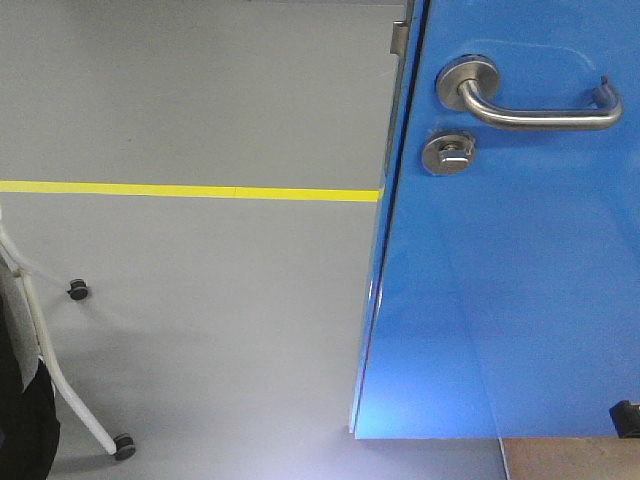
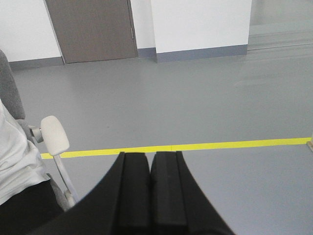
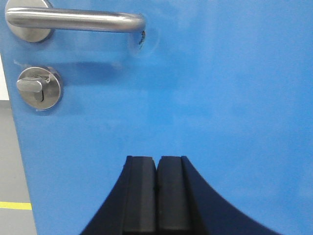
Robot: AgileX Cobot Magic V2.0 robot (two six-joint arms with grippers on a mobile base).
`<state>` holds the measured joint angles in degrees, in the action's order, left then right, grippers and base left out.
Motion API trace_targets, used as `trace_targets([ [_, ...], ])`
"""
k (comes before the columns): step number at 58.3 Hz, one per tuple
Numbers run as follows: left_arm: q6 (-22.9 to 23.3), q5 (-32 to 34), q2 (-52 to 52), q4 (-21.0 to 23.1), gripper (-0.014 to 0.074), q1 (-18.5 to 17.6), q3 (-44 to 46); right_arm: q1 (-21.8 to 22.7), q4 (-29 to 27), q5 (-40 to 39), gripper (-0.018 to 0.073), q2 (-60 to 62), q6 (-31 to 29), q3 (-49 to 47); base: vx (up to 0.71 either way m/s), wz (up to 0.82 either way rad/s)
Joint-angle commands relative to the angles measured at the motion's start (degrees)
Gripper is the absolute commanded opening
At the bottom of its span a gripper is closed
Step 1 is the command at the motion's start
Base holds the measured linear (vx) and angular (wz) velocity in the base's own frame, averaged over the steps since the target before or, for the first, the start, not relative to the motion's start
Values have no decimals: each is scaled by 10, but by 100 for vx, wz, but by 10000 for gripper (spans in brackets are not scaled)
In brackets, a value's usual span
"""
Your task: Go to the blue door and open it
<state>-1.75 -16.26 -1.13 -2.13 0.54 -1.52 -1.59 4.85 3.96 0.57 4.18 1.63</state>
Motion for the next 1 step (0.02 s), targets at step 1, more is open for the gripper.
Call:
trace_targets([
  [1, 1, 49, -3, 5, 70, 2, -3, 0, 6, -44, 2, 9, -4, 12, 0, 0],
])
